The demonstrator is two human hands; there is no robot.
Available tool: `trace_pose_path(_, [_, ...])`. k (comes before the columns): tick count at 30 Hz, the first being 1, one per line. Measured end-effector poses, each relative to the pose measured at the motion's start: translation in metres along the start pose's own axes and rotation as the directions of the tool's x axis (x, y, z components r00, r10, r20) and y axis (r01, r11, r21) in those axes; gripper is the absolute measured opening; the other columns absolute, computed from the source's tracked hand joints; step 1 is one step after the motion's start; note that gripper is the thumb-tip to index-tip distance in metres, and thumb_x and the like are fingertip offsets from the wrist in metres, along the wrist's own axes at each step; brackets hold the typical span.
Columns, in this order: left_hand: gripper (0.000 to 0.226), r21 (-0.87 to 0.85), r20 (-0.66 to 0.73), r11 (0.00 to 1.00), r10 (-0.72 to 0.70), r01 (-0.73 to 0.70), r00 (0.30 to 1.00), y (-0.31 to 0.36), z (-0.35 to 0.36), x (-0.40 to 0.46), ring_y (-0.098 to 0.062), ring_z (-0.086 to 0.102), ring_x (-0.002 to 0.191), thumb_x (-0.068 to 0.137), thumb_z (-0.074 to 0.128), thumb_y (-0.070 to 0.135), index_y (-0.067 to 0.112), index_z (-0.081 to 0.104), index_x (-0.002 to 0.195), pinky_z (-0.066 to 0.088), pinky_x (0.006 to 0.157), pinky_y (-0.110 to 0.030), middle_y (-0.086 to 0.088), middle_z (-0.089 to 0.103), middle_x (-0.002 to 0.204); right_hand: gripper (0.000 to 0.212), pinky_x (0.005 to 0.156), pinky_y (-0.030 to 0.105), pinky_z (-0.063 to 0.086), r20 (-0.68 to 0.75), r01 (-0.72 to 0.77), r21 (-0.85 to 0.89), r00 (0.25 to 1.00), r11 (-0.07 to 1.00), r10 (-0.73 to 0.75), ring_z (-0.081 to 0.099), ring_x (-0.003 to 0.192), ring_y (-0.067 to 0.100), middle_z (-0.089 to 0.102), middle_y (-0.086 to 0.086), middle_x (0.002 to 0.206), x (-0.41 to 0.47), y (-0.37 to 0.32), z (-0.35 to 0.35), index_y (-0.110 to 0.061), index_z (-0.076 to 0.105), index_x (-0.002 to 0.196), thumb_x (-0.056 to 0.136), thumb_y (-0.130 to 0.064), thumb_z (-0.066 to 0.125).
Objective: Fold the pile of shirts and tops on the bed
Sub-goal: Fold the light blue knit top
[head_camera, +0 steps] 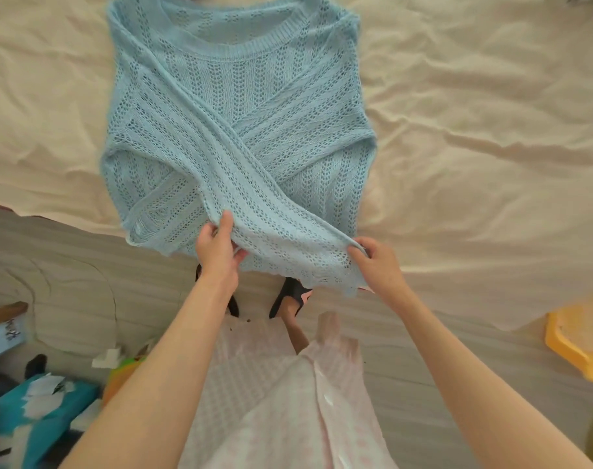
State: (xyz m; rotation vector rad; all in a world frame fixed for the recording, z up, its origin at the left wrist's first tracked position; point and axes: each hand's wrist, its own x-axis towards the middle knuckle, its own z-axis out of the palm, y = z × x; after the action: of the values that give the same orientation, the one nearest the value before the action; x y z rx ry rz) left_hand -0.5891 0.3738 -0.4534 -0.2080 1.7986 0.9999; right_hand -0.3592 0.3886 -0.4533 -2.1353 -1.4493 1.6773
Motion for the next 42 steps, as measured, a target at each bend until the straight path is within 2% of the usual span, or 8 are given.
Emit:
trace_pose_path(6, [0.017,0.202,0.02,0.918,-0.352,0.341,0.936,-0.012,-0.031,0.018,-0.017,0.06,0.078,0.095,0.055,0.023,0.014,0.048,0.108,0.048,0.067,-0.032,-0.002,0.058,0.087,0.024,0.082,0.03,0.043,-0.043,-0.219,-0.142,0.976,0.965,0.215,0.062,0.104,0.027,0.067,0.014,0.11,0.007,0.023,0.0,-0.006,0.064,0.11,0.094,-0.011,0.047])
trace_pose_path(19, [0.009,0.013,0.01,0.993,-0.122,0.122,0.993,0.107,-0.088,0.07,-0.015,0.055,0.072,0.097,0.047,0.011,0.016,0.048,0.089,0.047,0.067,-0.027,-0.003,0.054,0.084,0.03,0.076,0.026,0.04,0.084,0.179,-0.275,0.983,0.945,-0.162,0.055,0.09,0.015,0.064,0.004,0.116,0.06,-0.179,0.053,-0.014,0.054,0.124,0.1,-0.022,0.038])
trace_pose_path(27, [0.025,-0.096,0.132,0.948,-0.289,0.303,0.948,0.158,-0.084,0.128,-0.014,0.057,0.083,0.098,0.047,0.018,0.011,0.048,0.122,0.047,0.07,-0.026,-0.002,0.058,0.103,0.032,0.089,0.031,0.043,0.115,0.22,-0.228,0.973,0.948,-0.198,0.056,0.108,0.02,0.06,0.006,0.122,0.138,-0.308,0.131,-0.012,0.054,0.127,0.099,-0.022,0.041])
trace_pose_path(31, [0.009,-0.14,0.162,0.9,-0.391,0.413,0.906,0.168,-0.068,0.14,-0.015,0.054,0.092,0.094,0.053,0.024,0.016,0.057,0.097,0.039,0.082,-0.033,0.002,0.059,0.092,0.04,0.095,0.032,0.042,0.077,0.202,-0.206,0.979,0.957,-0.19,0.053,0.117,0.023,0.057,0.008,0.129,0.186,-0.353,0.153,-0.007,0.049,0.132,0.098,-0.028,0.045])
trace_pose_path(35, [0.007,-0.219,0.154,0.847,-0.461,0.485,0.874,0.166,-0.071,0.147,-0.012,0.054,0.082,0.09,0.059,0.022,0.019,0.057,0.085,0.036,0.092,-0.035,0.003,0.058,0.084,0.026,0.049,0.023,0.034,0.215,0.142,-0.301,0.974,0.943,-0.078,0.041,0.053,0.013,0.043,0.001,0.061,0.207,-0.367,0.165,-0.011,0.049,0.07,0.093,-0.021,0.054])
trace_pose_path(37, [0.003,-0.247,0.161,0.83,-0.473,0.499,0.866,0.169,-0.071,0.147,-0.012,0.055,0.085,0.09,0.06,0.02,0.019,0.058,0.087,0.034,0.095,-0.037,0.003,0.06,0.089,0.031,0.044,0.022,0.035,0.245,0.099,-0.334,0.97,0.937,-0.015,0.036,0.046,0.015,0.038,0.005,0.055,0.207,-0.371,0.168,-0.008,0.045,0.065,0.092,-0.019,0.056])
trace_pose_path(39, [0.003,-0.306,0.158,0.825,-0.449,0.476,0.88,0.175,-0.069,0.148,-0.012,0.056,0.087,0.09,0.058,0.017,0.019,0.058,0.088,0.034,0.094,-0.036,0.003,0.062,0.094,0.022,0.068,0.04,0.057,0.258,0.094,-0.275,0.966,0.957,-0.02,0.057,0.063,0.028,0.058,0.02,0.074,0.207,-0.376,0.171,0.0,0.057,0.082,0.09,-0.02,0.058])
trace_pose_path(42, [0.008,-0.426,0.139,0.795,-0.413,0.431,0.9,0.185,-0.072,0.148,-0.01,0.057,0.087,0.092,0.057,0.014,0.02,0.057,0.086,0.035,0.094,-0.034,0.004,0.064,0.092,0.026,0.092,0.051,0.048,0.261,0.128,-0.218,0.963,0.968,-0.068,0.055,0.081,0.021,0.065,0.024,0.1,0.207,-0.39,0.175,0.006,0.06,0.095,0.088,-0.019,0.06])
